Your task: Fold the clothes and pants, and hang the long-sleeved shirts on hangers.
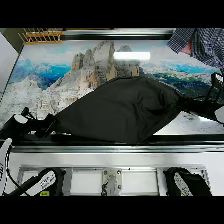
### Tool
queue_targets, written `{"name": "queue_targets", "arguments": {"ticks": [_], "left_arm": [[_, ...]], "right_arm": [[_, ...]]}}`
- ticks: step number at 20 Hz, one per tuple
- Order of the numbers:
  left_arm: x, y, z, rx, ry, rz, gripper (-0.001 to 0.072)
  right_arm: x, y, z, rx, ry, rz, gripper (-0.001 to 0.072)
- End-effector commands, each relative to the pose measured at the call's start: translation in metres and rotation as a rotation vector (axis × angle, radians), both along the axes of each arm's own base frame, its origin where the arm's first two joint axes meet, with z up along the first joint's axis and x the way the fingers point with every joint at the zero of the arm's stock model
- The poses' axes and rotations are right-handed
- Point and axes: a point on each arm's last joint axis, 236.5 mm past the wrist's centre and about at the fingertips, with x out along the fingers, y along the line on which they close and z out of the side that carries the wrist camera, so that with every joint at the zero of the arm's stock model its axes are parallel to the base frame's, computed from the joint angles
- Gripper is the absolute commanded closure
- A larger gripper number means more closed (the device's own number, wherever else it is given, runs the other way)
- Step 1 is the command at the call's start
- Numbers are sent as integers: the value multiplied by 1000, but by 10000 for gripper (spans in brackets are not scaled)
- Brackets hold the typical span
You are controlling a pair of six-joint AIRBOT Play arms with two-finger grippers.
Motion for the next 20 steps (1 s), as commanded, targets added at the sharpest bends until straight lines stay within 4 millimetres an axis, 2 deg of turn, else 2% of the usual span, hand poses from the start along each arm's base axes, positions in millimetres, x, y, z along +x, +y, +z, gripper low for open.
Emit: {"name": "queue_targets", "arguments": {"ticks": [1, 3, 4, 7, 8, 10, 11, 12, 13, 14, 16, 18, 20], "left_arm": [[4, -13, -4, -7, 20, -55, 366], [3, -13, -5, -7, 23, -57, 560], [2, -13, -5, -4, 27, -61, 599], [5, -10, -1, 8, 10, -63, 602], [9, -6, 4, 27, -16, -62, 701], [13, 5, 17, 58, -64, -48, 693], [11, 12, 24, 74, -80, -58, 415], [8, 21, 32, 85, -95, -45, 68], [1, 38, 37, 114, -103, -11, 36], [-10, 52, 38, 128, -103, 40, 38], [-36, 69, 26, 95, -74, 173, 38], [-47, 68, 10, 33, -63, 210, 38], [-37, 57, 4, -38, -91, 180, 38]], "right_arm": [[0, 0, 0, 1, -1, 0, 690], [0, 0, 0, 0, -1, 0, 690], [0, 0, 0, 0, -1, 0, 690], [0, 0, 0, 0, -1, 0, 690], [0, 0, 0, 0, -1, 0, 690], [0, 0, 0, -2, -1, 2, 690], [0, 0, 0, -2, -1, 2, 690], [0, 0, 0, -2, -1, 2, 690], [0, 0, 0, -2, -1, 2, 690], [0, 0, 0, -2, 0, 2, 690], [0, 0, 0, -1, 0, 2, 690], [0, 0, 0, -1, 0, 2, 690], [0, 0, 0, -1, 0, 2, 690]]}}
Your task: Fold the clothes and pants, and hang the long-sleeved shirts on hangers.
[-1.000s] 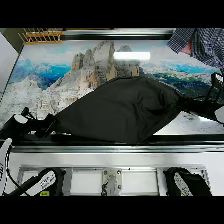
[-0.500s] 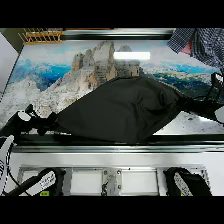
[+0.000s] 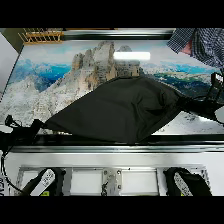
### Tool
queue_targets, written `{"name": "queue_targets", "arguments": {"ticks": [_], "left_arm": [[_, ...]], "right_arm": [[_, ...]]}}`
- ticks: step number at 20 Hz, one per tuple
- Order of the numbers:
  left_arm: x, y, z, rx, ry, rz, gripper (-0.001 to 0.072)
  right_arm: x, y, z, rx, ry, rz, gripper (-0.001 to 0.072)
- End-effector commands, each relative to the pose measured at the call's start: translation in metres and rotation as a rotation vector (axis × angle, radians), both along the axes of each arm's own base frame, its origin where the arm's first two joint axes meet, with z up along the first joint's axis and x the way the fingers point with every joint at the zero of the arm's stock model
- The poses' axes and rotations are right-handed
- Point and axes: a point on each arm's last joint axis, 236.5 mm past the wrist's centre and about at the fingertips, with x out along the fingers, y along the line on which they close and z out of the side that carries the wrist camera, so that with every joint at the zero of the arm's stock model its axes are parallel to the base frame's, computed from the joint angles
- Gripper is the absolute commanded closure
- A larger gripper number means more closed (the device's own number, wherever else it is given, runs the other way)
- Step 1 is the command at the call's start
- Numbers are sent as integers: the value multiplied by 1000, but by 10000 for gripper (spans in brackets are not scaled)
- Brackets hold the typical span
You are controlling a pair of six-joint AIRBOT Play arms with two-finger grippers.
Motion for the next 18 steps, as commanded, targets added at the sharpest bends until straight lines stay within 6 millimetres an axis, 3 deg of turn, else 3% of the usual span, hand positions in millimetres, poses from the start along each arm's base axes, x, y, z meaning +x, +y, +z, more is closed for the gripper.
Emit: {"name": "queue_targets", "arguments": {"ticks": [1, 5, 7, 8, 10, 11, 13, 15, 17, 18], "left_arm": [[8, -10, -10, -105, -53, 2, 38], [30, -36, -21, -133, -25, -112, 40], [34, -49, -28, -143, 0, -151, 351], [35, -53, -31, -151, 11, -161, 416], [36, -60, -32, -160, 21, -186, 639], [38, -61, -30, -157, 16, -190, 704], [47, -56, -18, -135, -19, -194, 704], [72, -43, 18, -71, -120, -203, 704], [111, -26, 93, 36, -293, -227, 704], [130, -17, 147, 108, -405, -242, 704]], "right_arm": [[0, 0, 0, 1, 1, 0, 690], [0, 0, 0, 1, 1, 0, 690], [0, 0, 0, 1, 1, -1, 690], [0, 0, 0, 1, 1, 0, 690], [0, 0, 0, 1, 0, 0, 690], [0, 0, 0, 0, 1, 0, 690], [0, 0, 0, 0, 0, 0, 690], [8, -5, 9, -18, -45, -9, 690], [23, -13, 43, -34, -141, -29, 691], [31, -17, 72, -53, -206, -29, 691]]}}
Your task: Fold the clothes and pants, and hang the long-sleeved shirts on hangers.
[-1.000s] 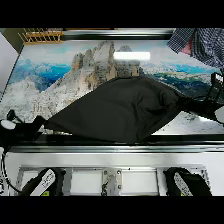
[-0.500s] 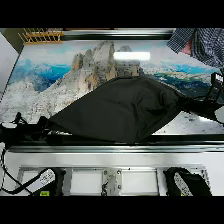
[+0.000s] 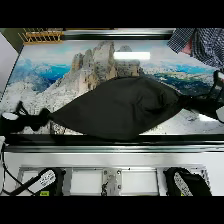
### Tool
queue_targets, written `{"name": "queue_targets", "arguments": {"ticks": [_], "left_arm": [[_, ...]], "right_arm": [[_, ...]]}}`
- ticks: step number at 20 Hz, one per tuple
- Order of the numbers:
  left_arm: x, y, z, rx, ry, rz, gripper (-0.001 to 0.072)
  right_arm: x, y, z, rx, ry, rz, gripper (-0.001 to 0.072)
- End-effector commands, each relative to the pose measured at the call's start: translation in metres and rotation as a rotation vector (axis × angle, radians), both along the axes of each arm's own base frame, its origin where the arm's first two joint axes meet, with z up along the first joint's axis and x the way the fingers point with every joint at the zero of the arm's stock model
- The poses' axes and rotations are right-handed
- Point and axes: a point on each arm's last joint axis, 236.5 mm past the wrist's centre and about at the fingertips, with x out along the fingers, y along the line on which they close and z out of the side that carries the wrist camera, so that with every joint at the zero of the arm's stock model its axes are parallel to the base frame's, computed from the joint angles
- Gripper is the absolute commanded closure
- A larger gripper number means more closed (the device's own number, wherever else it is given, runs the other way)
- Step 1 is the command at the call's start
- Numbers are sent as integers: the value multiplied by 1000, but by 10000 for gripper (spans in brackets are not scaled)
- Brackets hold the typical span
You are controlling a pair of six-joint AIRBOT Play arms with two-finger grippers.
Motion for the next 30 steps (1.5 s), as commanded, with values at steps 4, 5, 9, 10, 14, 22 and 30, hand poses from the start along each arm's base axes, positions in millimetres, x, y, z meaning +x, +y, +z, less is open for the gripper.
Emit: {"name": "queue_targets", "arguments": {"ticks": [4, 5, 9, 10, 14, 22, 30], "left_arm": [[48, 20, 345, 371, -730, -16, 704], [34, 13, 401, 438, -845, -13, 704], [-54, -30, 556, 630, -1199, 3, 704], [-76, -42, 576, 660, -1254, 2, 704], [-139, -75, 616, 734, -1389, 1, 704], [-139, -73, 586, 730, -1209, -33, 704], [73, -33, 313, 271, -494, -246, 704]], "right_arm": [[24, -14, 194, -116, -429, -7, 691], [18, -12, 229, -128, -502, -7, 691], [-29, -2, 324, -162, -717, -6, 691], [-43, 0, 333, -167, -741, -4, 690], [-90, 4, 324, -209, -679, 1, 691], [-154, -18, 224, -187, -208, -110, 692], [-43, -36, 73, -106, 396, -43, 691]]}}
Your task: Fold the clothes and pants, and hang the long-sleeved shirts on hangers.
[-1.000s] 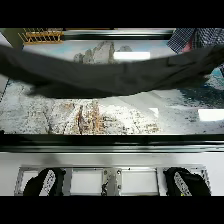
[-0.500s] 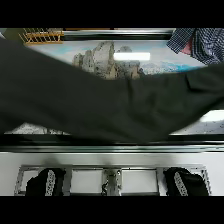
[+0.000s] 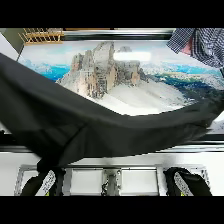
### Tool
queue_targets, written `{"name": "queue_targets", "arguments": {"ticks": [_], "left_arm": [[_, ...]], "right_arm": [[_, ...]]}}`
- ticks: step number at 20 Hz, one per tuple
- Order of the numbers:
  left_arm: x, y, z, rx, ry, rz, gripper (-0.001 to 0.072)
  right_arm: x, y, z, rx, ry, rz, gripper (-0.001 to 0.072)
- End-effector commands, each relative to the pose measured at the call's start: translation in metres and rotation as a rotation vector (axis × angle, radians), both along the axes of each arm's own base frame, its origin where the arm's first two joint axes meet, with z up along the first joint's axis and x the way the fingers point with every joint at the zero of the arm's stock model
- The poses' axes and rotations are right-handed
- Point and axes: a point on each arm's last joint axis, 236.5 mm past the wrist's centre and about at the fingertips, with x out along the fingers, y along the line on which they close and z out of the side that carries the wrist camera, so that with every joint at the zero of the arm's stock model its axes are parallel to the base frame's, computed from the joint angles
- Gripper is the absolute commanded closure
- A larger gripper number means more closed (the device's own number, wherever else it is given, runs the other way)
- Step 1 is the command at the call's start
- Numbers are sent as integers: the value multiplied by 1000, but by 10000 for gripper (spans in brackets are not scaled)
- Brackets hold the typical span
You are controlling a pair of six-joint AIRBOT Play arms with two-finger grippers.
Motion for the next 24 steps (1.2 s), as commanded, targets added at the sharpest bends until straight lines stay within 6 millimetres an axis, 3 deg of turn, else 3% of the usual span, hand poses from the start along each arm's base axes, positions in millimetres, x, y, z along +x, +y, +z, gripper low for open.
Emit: {"name": "queue_targets", "arguments": {"ticks": [1, 4, 6, 8, 11, 15, 24], "left_arm": [[84, -7, -121, -115, 255, -71, 704], [148, -12, -167, -131, 274, -84, 704], [177, -15, -182, -134, 278, -95, 704], [192, -14, -193, -137, 300, -106, 704], [198, -15, -223, -149, 375, -122, 704], [199, -17, -257, -168, 456, -134, 704], [181, -3, -265, -157, 529, -128, 704]], "right_arm": [[68, -13, -81, 20, 223, 30, 691], [132, -25, -141, 22, 257, 40, 691], [163, -31, -159, 15, 219, 38, 691], [186, -35, -162, 10, 145, 18, 690], [206, -38, -153, -7, 55, 18, 690], [217, -41, -146, -18, -1, 17, 690], [213, -41, -148, -19, 17, 22, 690]]}}
